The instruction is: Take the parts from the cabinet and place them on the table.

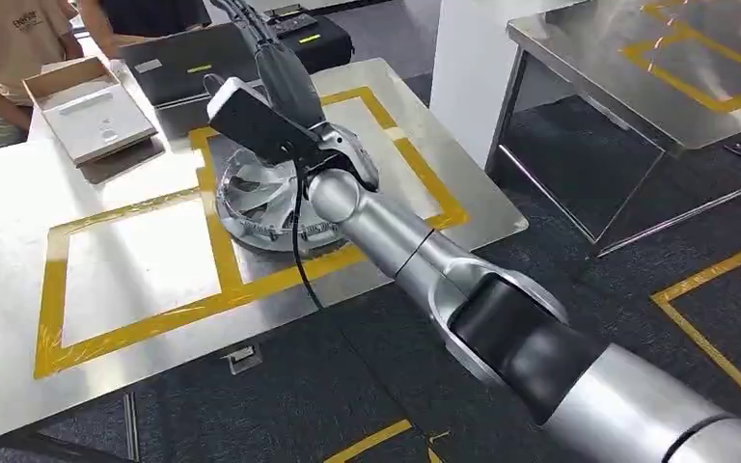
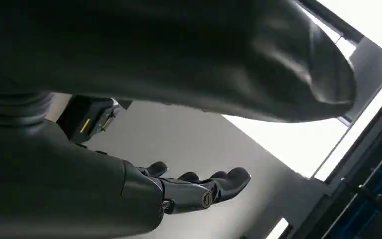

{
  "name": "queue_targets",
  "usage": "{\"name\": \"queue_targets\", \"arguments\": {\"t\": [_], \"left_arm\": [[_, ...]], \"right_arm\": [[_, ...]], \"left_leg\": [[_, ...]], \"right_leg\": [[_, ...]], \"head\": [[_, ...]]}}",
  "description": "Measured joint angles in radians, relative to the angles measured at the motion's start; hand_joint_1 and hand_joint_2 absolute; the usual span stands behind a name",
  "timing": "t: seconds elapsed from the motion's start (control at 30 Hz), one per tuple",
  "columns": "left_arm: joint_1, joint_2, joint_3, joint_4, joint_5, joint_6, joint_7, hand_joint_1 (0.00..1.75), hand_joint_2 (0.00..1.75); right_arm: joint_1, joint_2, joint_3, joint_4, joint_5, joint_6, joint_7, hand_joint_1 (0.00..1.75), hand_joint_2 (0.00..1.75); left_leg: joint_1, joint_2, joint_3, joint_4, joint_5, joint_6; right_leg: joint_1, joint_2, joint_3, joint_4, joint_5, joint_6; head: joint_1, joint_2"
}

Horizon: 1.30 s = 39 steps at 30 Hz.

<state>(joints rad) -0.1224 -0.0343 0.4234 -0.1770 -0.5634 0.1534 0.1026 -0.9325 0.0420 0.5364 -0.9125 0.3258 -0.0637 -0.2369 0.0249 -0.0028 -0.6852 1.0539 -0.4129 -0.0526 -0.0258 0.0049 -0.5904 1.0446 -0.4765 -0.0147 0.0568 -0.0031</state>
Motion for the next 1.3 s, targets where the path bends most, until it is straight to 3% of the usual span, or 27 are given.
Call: {"name": "queue_targets", "arguments": {"t": [0.07,0.13,0.17,0.2,0.27,0.3,0.33,0.43,0.47,0.5,0.57,0.63,0.67,0.7,0.77,0.8,0.83,0.87,0.97,1.0,1.03,1.1,1.13,1.17,1.2,1.23,1.3], "left_arm": [[-0.001,-0.001,0.000,0.000,-0.003,-0.001,0.001,0.00,0.00],[-0.001,0.000,0.000,0.000,-0.003,-0.001,0.005,0.00,0.00],[0.000,0.000,0.000,0.000,-0.003,-0.001,0.007,0.00,0.00],[0.000,0.000,0.000,0.000,-0.003,0.000,0.010,0.00,0.00],[-0.001,0.000,0.000,0.000,-0.001,0.001,0.010,0.00,0.00],[-0.002,0.000,0.000,0.000,0.001,0.001,0.010,0.00,0.00],[-0.003,0.002,0.000,0.000,0.001,0.002,0.010,0.00,0.00],[-0.001,0.001,0.001,0.000,0.001,0.003,0.009,0.00,0.00],[0.000,0.000,0.002,0.000,0.002,0.004,0.008,0.00,0.00],[-0.001,-0.001,0.003,0.000,0.002,0.004,0.006,0.00,0.00],[-0.002,0.001,0.007,-0.001,0.002,0.005,0.003,0.00,0.00],[-0.001,-0.001,0.007,0.000,0.002,0.005,0.002,0.00,0.00],[-0.001,-0.001,0.008,0.000,0.001,0.004,0.002,0.00,0.00],[-0.001,-0.001,0.008,0.000,0.000,0.004,0.002,0.00,0.00],[-0.001,-0.001,0.008,0.000,-0.005,0.003,0.002,0.00,0.00],[-0.001,-0.001,0.008,0.000,-0.007,0.003,0.003,0.00,0.00],[-0.001,0.000,0.009,-0.001,-0.009,0.003,0.004,0.00,0.00],[-0.001,0.000,0.009,0.000,-0.010,0.003,0.005,0.00,0.00],[0.001,0.000,0.012,0.000,-0.013,0.003,0.006,0.00,0.00],[0.001,0.003,0.013,0.000,-0.014,0.003,0.007,0.00,0.00],[0.002,0.002,0.013,0.000,-0.014,0.003,0.010,0.00,0.00],[0.002,0.000,0.013,0.001,-0.014,0.003,0.010,0.00,0.00],[0.002,0.000,0.013,0.001,-0.014,0.003,0.009,0.00,0.00],[0.002,0.000,0.013,0.001,-0.014,0.003,0.009,0.00,0.00],[0.002,0.000,0.014,0.001,-0.014,0.003,0.009,0.00,0.00],[0.002,0.000,0.014,0.001,-0.014,0.003,0.009,0.00,0.00],[0.001,0.001,0.014,0.000,-0.014,0.004,0.008,0.00,0.00]], "right_arm": [[0.006,-0.001,-0.002,-0.003,0.000,-0.002,0.000,0.00,0.00],[0.016,-0.001,-0.002,-0.004,0.000,-0.003,-0.002,0.00,0.00],[0.023,-0.001,-0.002,-0.004,0.000,-0.004,-0.002,0.00,0.00],[0.028,-0.002,-0.002,-0.004,0.000,-0.007,-0.003,0.00,0.00],[0.029,-0.002,-0.003,-0.004,0.002,-0.010,-0.008,0.00,0.00],[0.029,-0.002,-0.004,-0.004,0.003,-0.010,-0.010,0.00,0.00],[0.029,-0.002,-0.008,-0.006,0.005,-0.011,-0.012,0.00,0.00],[0.030,-0.003,-0.010,-0.006,0.008,-0.013,-0.015,0.00,0.00],[0.031,-0.004,-0.014,-0.006,0.009,-0.015,-0.015,0.00,0.00],[0.032,-0.007,-0.017,-0.004,0.012,-0.018,-0.016,0.00,0.00],[0.032,-0.010,-0.017,-0.002,0.020,-0.023,-0.016,0.00,0.00],[0.041,-0.013,-0.017,0.010,0.031,-0.031,-0.018,0.00,0.00],[0.045,-0.015,-0.018,0.019,0.034,-0.034,-0.021,0.00,0.00],[0.048,-0.017,-0.021,0.028,0.037,-0.036,-0.025,0.00,0.00],[0.050,-0.018,-0.030,0.040,0.042,-0.042,-0.034,0.00,0.00],[0.050,-0.019,-0.035,0.043,0.042,-0.045,-0.034,0.00,0.00],[0.050,-0.021,-0.041,0.046,0.042,-0.047,-0.036,0.00,0.00],[0.055,-0.021,-0.046,0.048,0.042,-0.050,-0.040,0.00,0.00],[0.065,-0.030,-0.056,0.062,0.042,-0.052,-0.047,0.00,0.00],[0.065,-0.032,-0.059,0.067,0.042,-0.053,-0.049,0.00,0.00],[0.067,-0.032,-0.062,0.069,0.043,-0.053,-0.051,0.00,0.00],[0.076,-0.035,-0.073,0.073,0.044,-0.053,-0.051,0.00,0.00],[0.082,-0.037,-0.073,0.076,0.044,-0.053,-0.051,0.00,0.00],[0.088,-0.039,-0.074,0.080,0.046,-0.053,-0.051,0.00,0.00],[0.094,-0.040,-0.074,0.083,0.047,-0.054,-0.051,0.00,0.00],[0.099,-0.042,-0.077,0.087,0.049,-0.055,-0.051,0.00,0.00],[0.101,-0.045,-0.088,0.089,0.051,-0.058,-0.053,0.00,0.00]], "left_leg": [[0.000,0.000,-0.038,0.132,-0.107,-0.003],[-0.001,0.000,-0.072,0.266,-0.169,-0.005],[-0.002,0.000,-0.062,0.280,-0.165,-0.002],[-0.004,0.000,-0.025,0.242,-0.140,0.004],[-0.011,0.000,0.088,0.086,-0.089,0.020],[-0.017,0.001,0.142,-0.004,-0.107,0.032],[-0.021,0.003,0.158,-0.015,-0.110,0.030],[-0.031,0.000,0.139,-0.020,-0.094,0.044],[-0.024,0.001,0.136,-0.033,-0.080,0.052],[-0.019,0.008,0.140,-0.039,-0.067,0.056],[-0.019,0.009,0.116,-0.041,-0.045,0.071],[-0.019,0.009,0.091,-0.040,-0.028,0.071],[-0.019,0.010,0.079,-0.038,-0.020,0.070],[-0.018,0.010,0.065,-0.035,-0.012,0.069],[-0.017,0.009,0.041,-0.024,0.000,0.062],[-0.016,0.009,0.031,-0.017,0.005,0.057],[-0.020,0.008,0.020,-0.013,0.010,0.049],[-0.020,0.007,0.022,-0.014,0.016,0.042],[-0.019,0.005,0.019,-0.020,0.036,0.023],[-0.014,0.006,0.012,-0.012,0.027,0.018],[-0.016,0.004,-0.004,0.017,-0.019,0.014],[-0.012,0.004,-0.051,0.164,-0.132,0.006],[-0.013,0.004,-0.067,0.234,-0.165,0.003],[-0.013,0.004,-0.072,0.282,-0.178,0.002],[-0.012,0.004,-0.060,0.288,-0.164,0.003],[-0.013,0.004,-0.023,0.248,-0.130,0.005],[-0.013,0.004,0.100,0.079,-0.078,0.013]], "right_leg": [[0.003,0.000,-0.017,0.000,0.014,-0.010],[0.009,-0.001,-0.037,0.001,0.029,-0.012],[0.012,-0.001,-0.048,0.001,0.037,-0.013],[0.014,0.000,-0.058,0.001,0.045,-0.012],[0.018,0.000,-0.071,0.002,0.058,-0.009],[0.018,-0.001,-0.074,0.002,0.064,-0.006],[0.019,-0.002,-0.076,-0.001,0.071,0.000],[0.012,-0.005,-0.075,-0.009,0.089,0.021],[0.018,-0.004,-0.077,-0.013,0.097,0.031],[0.013,-0.001,-0.087,0.001,0.075,0.034],[0.013,-0.002,-0.121,0.103,-0.032,0.039],[0.013,-0.001,-0.157,0.247,-0.112,0.046],[0.012,-0.002,-0.158,0.277,-0.111,0.048],[0.010,-0.002,-0.138,0.268,-0.088,0.049],[0.008,-0.002,-0.046,0.145,-0.023,0.048],[0.007,-0.003,0.013,0.060,-0.013,0.047],[0.011,-0.002,0.046,-0.001,-0.056,0.041],[0.017,0.002,0.037,0.007,-0.038,0.028],[0.018,-0.001,0.028,-0.002,-0.026,0.007],[0.011,-0.006,0.022,-0.007,-0.014,-0.003],[0.011,-0.004,0.011,-0.007,-0.003,-0.009],[0.011,-0.005,-0.013,-0.007,0.016,-0.014],[0.011,-0.005,-0.024,-0.007,0.025,-0.014],[0.012,-0.005,-0.036,-0.006,0.034,-0.013],[0.012,-0.005,-0.047,-0.006,0.043,-0.012],[0.011,-0.005,-0.059,-0.006,0.053,-0.009],[0.011,-0.005,-0.076,-0.005,0.069,-0.002]], "head": [[-0.003,0.000],[-0.002,0.000],[-0.002,0.000],[-0.002,0.000],[-0.002,0.000],[-0.002,0.000],[0.001,0.000],[0.001,0.000],[0.001,0.000],[-0.002,0.000],[0.004,0.000],[0.006,0.000],[0.006,0.000],[0.006,0.000],[0.007,0.000],[0.008,0.000],[0.008,0.000],[0.008,0.000],[0.010,0.000],[0.010,0.000],[0.007,0.000],[0.006,0.000],[0.005,0.000],[0.006,0.000],[0.006,0.000],[0.005,0.000],[0.006,0.000]]}}
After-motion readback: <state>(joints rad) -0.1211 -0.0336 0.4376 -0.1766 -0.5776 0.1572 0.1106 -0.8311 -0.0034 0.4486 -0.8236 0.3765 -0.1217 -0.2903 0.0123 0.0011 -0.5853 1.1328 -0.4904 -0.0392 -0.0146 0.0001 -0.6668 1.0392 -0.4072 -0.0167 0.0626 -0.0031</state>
